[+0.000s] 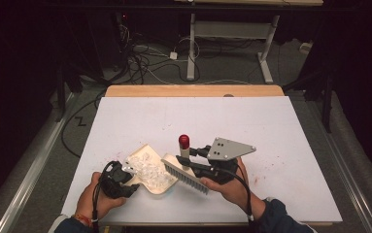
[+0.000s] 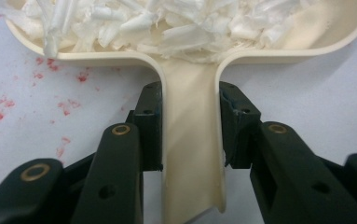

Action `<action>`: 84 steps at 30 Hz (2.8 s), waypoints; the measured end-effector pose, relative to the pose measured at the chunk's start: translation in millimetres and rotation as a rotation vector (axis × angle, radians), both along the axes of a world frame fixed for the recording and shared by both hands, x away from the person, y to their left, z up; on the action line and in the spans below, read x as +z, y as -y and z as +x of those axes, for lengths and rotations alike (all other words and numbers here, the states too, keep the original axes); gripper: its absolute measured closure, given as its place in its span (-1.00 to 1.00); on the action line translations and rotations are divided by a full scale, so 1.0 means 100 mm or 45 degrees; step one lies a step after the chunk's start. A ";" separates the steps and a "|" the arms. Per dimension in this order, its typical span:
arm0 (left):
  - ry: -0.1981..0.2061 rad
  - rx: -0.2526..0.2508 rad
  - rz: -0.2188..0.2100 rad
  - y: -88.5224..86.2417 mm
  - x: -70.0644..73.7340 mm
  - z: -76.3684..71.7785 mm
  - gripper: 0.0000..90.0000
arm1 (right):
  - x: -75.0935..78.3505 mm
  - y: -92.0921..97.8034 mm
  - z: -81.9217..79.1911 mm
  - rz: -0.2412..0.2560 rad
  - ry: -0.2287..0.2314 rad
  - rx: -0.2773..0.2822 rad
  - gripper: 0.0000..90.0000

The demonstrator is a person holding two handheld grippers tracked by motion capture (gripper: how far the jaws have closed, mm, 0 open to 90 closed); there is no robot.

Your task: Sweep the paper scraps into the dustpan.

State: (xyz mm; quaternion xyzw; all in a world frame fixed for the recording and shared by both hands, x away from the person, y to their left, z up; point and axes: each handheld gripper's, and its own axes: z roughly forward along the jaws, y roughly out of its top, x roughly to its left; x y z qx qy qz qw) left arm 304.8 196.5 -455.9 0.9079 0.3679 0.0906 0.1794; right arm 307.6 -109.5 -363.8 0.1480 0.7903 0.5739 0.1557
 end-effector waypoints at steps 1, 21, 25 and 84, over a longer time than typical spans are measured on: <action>0.001 0.000 -0.001 0.00 0.00 0.00 0.41 | 0.02 0.02 -0.01 -0.001 0.005 0.007 0.56; -0.001 -0.001 -0.009 -0.01 -0.02 0.00 0.41 | -0.04 -0.09 1.34 -0.102 0.177 -0.324 0.57; -0.004 -0.002 -0.023 -0.02 -0.02 0.01 0.41 | -0.10 -0.23 1.60 -0.098 0.174 -0.344 0.57; -0.010 0.019 -0.022 -0.08 -0.01 0.04 0.41 | -0.10 -0.15 0.48 -0.087 0.123 0.230 0.56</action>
